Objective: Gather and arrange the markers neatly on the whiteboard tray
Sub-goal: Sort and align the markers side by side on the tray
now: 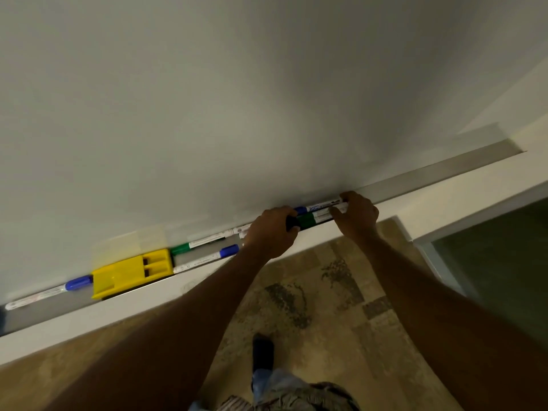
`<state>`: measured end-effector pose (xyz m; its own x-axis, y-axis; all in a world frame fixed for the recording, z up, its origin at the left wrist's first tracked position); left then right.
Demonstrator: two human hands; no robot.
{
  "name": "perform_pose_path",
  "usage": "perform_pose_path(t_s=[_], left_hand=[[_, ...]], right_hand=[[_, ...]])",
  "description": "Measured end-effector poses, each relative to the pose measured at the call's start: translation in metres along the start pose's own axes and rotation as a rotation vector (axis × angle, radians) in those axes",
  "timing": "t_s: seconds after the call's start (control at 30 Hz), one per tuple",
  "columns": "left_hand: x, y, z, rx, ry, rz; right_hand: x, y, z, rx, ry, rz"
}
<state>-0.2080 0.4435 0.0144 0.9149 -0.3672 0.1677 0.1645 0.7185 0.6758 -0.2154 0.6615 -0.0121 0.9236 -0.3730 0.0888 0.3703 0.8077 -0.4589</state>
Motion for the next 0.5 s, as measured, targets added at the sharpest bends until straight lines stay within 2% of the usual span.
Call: perform_pose_path(t_s=[0.3, 0.5], left_hand=[[-0.012, 0.011, -0.009, -0.014, -0.042, 0.004], [-0.014, 0.009, -0.012, -0.05, -0.055, 0.008]], right_hand=[[-0.01, 0.0, -0.004, -0.076, 0.018, -0.012], [-0.009, -0.002, 0.001, -0.496, 0.136, -0.107]])
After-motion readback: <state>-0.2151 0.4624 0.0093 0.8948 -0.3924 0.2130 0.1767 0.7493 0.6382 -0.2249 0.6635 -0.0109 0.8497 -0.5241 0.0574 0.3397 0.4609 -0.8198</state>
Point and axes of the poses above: each hand's wrist, its own x-axis away from the middle knuckle, its own z-axis out of the back of the hand, y = z × x, the point moved 1 cm from there along -x, towards the middle knuckle
